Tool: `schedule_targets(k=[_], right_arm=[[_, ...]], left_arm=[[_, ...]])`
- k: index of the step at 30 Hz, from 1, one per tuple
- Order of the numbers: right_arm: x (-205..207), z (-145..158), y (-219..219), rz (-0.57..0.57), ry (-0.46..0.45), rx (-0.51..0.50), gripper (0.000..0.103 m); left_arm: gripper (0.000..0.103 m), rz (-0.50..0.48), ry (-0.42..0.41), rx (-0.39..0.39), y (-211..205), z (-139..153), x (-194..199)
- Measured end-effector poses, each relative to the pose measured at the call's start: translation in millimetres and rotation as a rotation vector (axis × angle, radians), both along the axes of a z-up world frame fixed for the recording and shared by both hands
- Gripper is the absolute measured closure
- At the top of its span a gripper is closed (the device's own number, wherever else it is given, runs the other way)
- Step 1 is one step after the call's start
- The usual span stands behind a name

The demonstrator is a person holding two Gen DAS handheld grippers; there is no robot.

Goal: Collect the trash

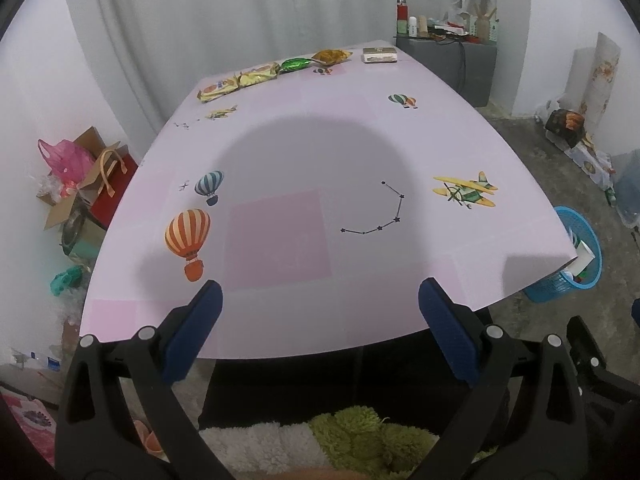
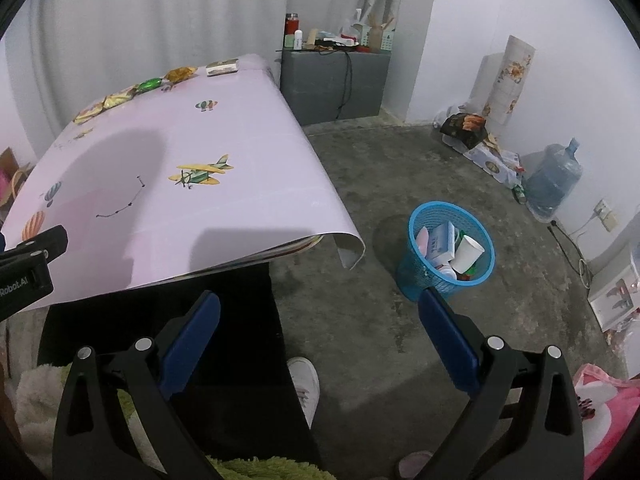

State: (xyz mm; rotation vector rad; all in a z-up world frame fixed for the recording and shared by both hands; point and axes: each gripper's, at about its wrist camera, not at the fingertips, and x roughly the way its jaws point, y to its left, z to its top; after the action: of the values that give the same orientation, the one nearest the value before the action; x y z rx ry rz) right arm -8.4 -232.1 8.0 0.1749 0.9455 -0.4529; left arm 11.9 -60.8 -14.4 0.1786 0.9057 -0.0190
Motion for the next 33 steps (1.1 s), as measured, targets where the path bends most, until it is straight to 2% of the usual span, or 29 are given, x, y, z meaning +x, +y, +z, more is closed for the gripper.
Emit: schedule_targets(k=[33], right_arm=[[2.1, 0.2, -2.7, -0.015, 0.008, 0.019, 0.006]], left_arm=[[0.009, 0.002, 0.001, 0.009, 1.4, -1.0, -0.1]])
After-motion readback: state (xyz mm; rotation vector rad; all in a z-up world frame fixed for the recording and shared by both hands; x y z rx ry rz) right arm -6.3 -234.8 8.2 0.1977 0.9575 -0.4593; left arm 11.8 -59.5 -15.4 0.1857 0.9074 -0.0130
